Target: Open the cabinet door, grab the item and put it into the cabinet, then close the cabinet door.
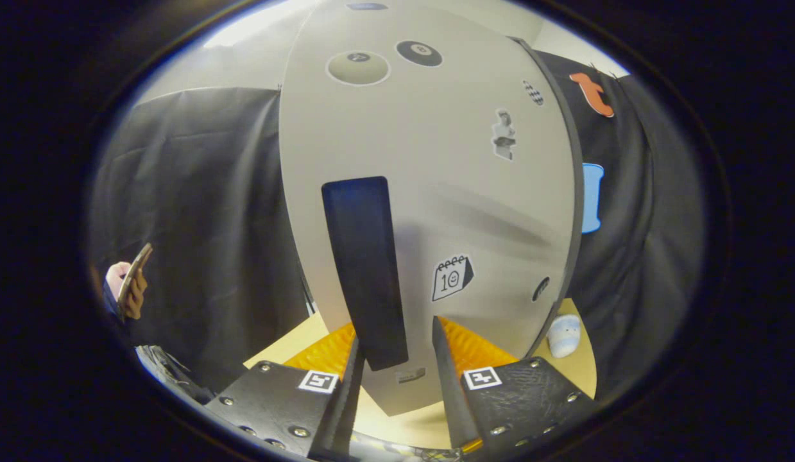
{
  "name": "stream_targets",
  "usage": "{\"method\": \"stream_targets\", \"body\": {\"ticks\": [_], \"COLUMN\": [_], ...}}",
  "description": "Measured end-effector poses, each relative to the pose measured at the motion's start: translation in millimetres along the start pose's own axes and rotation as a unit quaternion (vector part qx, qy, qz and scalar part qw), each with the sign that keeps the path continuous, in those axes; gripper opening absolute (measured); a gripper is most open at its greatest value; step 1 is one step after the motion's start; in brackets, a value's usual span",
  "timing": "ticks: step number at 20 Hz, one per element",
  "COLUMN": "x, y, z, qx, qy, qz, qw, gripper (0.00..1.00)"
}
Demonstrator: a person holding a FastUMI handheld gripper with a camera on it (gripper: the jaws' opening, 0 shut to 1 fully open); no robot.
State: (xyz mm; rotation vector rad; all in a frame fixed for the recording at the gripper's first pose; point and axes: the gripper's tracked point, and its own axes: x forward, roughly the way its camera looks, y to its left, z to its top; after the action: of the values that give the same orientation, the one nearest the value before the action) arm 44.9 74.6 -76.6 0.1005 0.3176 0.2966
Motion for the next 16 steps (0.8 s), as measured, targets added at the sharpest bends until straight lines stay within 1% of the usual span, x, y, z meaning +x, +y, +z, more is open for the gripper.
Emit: {"method": "stream_targets", "body": {"ticks": [7,11,14,16], "x": [24.9,39.3,44.0,43.4], "y": [14.7,16.3,19.3,20.5], "z": [4.1,0.7,2.6,3.3], "qx": [-0.01,-0.004,-0.012,-0.025], "qy": [0.009,0.018,0.013,0.01], "qz": [0.02,0.031,0.03,0.023], "qw": [1.0,0.999,0.999,0.999], "gripper": [0.56,0.57,0.56,0.57]}}
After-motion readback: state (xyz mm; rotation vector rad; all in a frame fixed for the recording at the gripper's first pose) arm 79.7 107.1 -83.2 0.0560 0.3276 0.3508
